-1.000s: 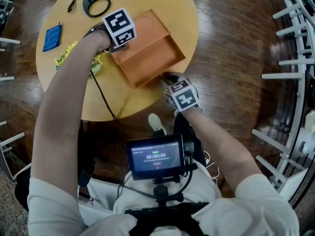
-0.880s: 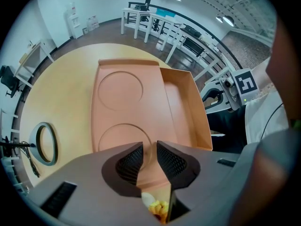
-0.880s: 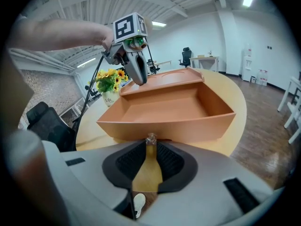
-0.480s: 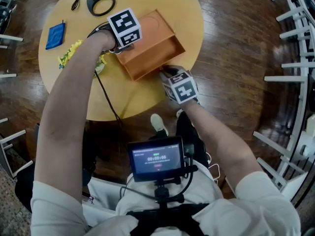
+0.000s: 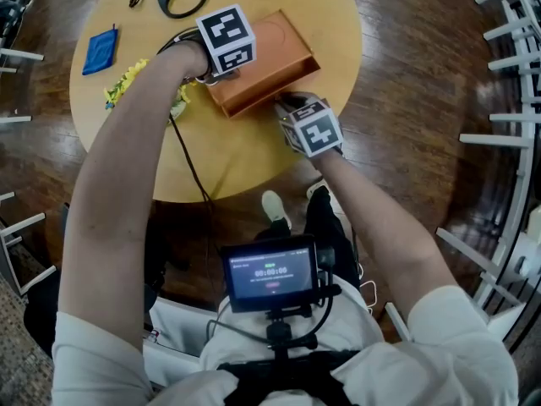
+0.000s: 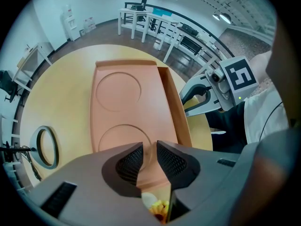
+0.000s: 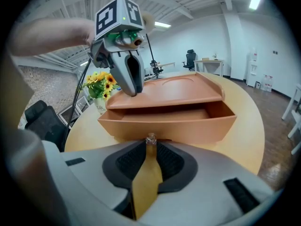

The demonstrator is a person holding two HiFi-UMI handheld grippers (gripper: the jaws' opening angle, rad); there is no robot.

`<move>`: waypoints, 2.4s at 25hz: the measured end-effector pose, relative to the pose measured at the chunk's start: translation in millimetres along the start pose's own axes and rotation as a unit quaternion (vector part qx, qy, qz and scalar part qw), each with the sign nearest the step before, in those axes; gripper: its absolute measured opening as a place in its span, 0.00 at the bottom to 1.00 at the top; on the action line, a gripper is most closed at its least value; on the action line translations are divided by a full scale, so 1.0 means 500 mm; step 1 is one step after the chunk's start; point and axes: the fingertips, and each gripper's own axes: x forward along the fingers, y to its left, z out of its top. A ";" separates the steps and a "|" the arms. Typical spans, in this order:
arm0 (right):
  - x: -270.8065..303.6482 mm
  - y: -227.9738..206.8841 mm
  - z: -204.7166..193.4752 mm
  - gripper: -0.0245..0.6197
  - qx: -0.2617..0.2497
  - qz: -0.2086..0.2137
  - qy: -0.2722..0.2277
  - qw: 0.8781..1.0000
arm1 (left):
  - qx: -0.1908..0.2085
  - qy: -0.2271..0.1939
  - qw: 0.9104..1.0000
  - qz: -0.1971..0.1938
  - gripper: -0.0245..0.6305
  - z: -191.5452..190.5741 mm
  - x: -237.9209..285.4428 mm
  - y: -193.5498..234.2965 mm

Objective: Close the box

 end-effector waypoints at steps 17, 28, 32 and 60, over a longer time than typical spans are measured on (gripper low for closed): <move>0.047 -0.002 0.055 0.15 -0.027 0.021 0.008 0.999 | 0.004 0.000 1.000 -0.009 0.19 -0.001 0.001 -0.002; 0.044 -0.006 0.057 0.15 -0.016 0.021 0.002 1.000 | 0.015 0.002 1.000 -0.005 0.19 0.002 -0.001 -0.005; 0.046 -0.007 0.050 0.15 -0.016 0.024 0.011 1.000 | 0.020 0.004 1.000 -0.001 0.19 0.002 0.000 -0.007; -0.386 -0.005 -0.055 0.24 -0.054 0.065 -0.065 0.994 | -0.231 -0.333 0.870 0.282 0.17 0.026 -0.206 -0.387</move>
